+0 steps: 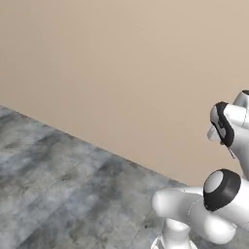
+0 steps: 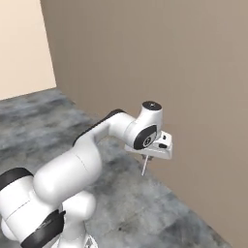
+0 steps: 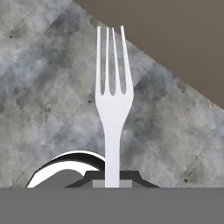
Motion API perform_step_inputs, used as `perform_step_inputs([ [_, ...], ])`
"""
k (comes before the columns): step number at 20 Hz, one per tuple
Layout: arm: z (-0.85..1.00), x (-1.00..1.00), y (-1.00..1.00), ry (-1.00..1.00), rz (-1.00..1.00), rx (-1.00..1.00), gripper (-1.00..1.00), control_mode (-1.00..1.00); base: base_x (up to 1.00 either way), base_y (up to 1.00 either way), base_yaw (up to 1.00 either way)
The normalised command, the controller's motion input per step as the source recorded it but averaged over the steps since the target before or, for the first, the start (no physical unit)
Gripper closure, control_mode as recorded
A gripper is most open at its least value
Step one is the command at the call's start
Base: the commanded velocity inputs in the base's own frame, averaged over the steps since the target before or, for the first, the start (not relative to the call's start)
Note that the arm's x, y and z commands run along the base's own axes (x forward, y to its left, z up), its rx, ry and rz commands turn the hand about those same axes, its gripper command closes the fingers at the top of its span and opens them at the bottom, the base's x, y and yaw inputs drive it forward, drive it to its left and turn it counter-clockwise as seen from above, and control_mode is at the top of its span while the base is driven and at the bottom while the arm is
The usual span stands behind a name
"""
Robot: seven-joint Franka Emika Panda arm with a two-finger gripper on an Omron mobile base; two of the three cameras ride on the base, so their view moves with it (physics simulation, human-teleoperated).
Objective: Take the fork and place it on the left side of the plate. Then take the spoon and place it on the right side of the plate. Make sure they're directly next to the plate.
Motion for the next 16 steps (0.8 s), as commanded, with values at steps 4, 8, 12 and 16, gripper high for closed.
perform_step_inputs([
  [4,0.0,0.0,0.0,0.0,0.0,0.0,1.0,1.0,1.0,-0.1,0.63],
  [8,0.0,0.0,0.0,0.0,0.0,0.0,1.0,1.0,1.0,-0.09,0.63],
  [12,0.0,0.0,0.0,0.0,0.0,0.0,1.0,1.0,1.0,-0.03,0.57],
  [16,0.0,0.0,0.0,0.0,0.0,0.0,1.0,1.0,1.0,-0.1,0.61],
])
